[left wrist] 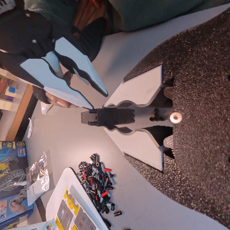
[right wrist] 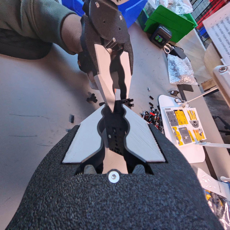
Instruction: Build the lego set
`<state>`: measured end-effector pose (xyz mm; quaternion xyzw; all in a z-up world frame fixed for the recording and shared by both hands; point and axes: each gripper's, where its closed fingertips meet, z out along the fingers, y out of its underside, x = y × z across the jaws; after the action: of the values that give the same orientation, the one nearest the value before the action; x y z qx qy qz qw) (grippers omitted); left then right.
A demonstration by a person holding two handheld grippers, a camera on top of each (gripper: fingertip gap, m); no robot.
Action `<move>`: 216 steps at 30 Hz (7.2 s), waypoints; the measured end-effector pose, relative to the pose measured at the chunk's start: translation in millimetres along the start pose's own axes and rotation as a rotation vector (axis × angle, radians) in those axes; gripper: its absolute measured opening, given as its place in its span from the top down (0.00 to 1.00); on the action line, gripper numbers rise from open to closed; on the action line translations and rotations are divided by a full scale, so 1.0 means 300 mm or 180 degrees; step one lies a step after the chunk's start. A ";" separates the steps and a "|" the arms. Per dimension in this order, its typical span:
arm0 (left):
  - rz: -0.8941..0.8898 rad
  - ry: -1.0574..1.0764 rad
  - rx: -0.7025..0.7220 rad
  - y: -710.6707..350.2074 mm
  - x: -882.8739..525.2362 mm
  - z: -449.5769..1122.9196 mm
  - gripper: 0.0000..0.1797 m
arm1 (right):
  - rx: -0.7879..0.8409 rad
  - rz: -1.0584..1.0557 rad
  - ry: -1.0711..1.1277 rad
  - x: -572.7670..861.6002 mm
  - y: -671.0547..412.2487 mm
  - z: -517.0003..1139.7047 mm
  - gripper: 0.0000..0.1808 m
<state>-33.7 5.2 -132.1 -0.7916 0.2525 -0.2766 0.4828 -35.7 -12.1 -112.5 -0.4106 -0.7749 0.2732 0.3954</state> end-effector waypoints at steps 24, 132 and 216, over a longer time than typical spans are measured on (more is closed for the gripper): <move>-0.0864 0.0263 0.0163 -0.022 -0.002 -0.001 0.86 | -0.0097 -0.0466 0.0369 0.041 0.000 0.028 0.77; 0.0745 -0.0078 -0.0677 0.117 0.084 -0.110 0.96 | 0.0299 0.0279 -0.0239 -0.151 0.025 0.041 0.90; 0.0723 -0.0037 -0.0275 0.048 -0.041 -0.018 0.83 | 0.0151 0.0013 -0.1222 0.065 0.022 0.066 0.97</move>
<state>-48.0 4.2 -145.5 -0.7795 0.3495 -0.2044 0.4779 -56.1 5.9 -120.6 -0.3431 -0.8285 0.3656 0.2493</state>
